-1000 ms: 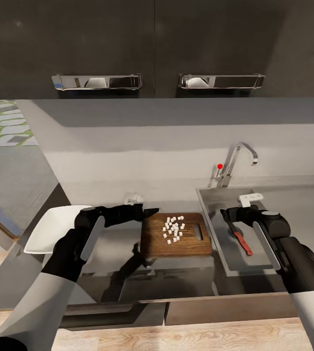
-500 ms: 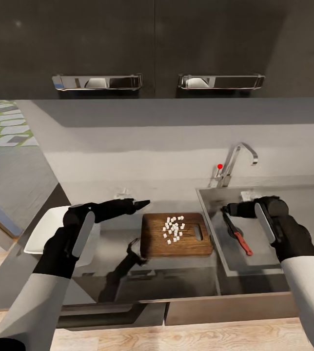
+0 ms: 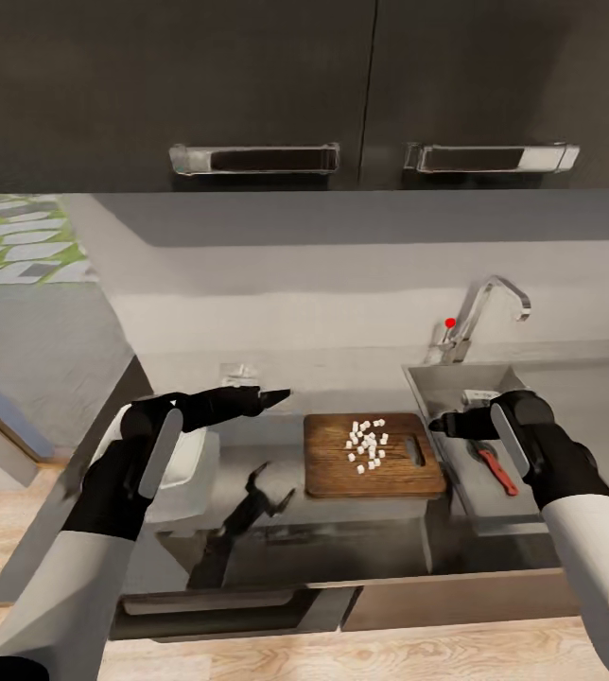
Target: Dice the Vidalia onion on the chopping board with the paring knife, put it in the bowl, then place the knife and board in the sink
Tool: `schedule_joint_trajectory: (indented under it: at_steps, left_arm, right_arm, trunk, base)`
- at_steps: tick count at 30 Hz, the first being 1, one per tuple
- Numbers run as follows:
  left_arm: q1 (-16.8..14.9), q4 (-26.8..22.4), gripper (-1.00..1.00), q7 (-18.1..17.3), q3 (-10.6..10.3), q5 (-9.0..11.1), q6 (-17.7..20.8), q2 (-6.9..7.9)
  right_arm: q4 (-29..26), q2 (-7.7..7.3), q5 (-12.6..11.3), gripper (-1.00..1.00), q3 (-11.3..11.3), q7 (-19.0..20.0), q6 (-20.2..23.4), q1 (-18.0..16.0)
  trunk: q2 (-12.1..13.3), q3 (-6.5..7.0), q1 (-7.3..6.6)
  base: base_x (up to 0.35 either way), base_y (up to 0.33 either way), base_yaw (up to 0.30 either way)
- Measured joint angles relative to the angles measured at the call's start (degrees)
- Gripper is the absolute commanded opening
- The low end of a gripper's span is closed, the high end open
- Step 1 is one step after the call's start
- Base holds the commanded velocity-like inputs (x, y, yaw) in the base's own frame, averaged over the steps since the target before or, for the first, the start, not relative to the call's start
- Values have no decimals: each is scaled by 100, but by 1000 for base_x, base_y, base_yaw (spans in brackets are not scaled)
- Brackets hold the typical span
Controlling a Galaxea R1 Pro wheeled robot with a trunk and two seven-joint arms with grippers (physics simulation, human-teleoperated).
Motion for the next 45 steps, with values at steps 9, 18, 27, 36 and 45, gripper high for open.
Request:
schedule_joint_trajectory:
  at_steps: [9, 18, 27, 36, 45]
  left_arm:
    - [0, -8, 100, 0, 1, 1, 10, -1]
    - [1, -8, 100, -1, 1, 2, 3, -1]
    - [1, -8, 100, 0, 0, 2, 3, -6]
    - [1, -8, 100, 0, 0, 2, 3, -5]
    - [1, -9, 100, 0, 0, 2, 3, -5]
  right_arm:
    - [0, 0, 3, 100, 10, -4, 12, 0]
    - [-1, 1, 6, 100, 15, -3, 14, -1]
    - [1, 1, 12, 100, 21, -9, 14, -1]
    - [0, 1, 25, 100, 18, -17, 14, -1]
    - [-1, 1, 39, 100, 15, -26, 14, -1]
  trunk:
    - [0, 0, 0]
    - [0, 0, 0]
    - [0, 0, 0]
    - [0, 0, 0]
    - [0, 0, 0]
  base:
    - [0, 239, 0]
    - [0, 49, 0]
    - [0, 2, 0]
    - [0, 0, 0]
    - [0, 0, 0]
